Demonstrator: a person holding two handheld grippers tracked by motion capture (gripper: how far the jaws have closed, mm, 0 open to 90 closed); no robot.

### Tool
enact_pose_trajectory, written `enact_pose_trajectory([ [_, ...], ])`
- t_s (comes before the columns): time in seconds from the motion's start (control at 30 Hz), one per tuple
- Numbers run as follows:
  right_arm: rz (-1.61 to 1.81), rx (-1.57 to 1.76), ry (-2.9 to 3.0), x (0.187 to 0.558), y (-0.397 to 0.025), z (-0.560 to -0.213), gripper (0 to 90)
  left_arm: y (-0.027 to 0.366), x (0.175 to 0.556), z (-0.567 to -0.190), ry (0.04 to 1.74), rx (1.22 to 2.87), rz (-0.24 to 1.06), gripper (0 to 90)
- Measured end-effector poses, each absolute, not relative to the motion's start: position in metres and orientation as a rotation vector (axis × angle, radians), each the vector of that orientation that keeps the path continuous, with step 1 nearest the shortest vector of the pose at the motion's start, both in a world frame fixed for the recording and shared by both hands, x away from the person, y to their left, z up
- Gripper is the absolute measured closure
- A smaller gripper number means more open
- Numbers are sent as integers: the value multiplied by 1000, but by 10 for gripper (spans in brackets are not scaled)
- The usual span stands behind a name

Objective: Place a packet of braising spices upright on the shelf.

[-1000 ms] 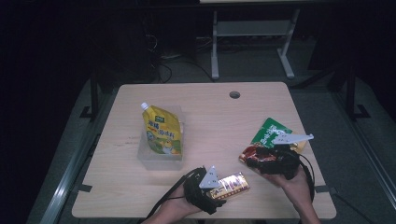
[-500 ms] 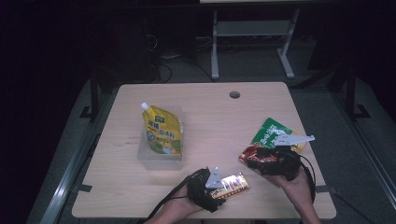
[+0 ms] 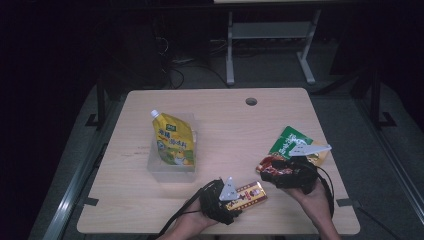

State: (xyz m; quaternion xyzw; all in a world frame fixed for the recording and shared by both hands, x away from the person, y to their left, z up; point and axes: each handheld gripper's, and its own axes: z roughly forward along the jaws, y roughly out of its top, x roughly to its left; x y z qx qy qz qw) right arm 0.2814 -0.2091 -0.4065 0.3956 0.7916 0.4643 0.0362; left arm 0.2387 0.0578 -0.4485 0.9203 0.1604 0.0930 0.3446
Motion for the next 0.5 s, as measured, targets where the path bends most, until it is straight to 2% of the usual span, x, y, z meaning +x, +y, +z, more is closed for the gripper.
enact_pose_trajectory([
  [0.03,1426,1215,2431,281,-209,-406,287,58,239,-448,417,2390,242,322],
  [0.1,1433,1238,2438,283,-205,-407,273,60,238,-442,418,2366,320,322],
  [0.5,1455,1334,2455,293,-195,-415,244,65,242,-432,479,2301,386,322],
])
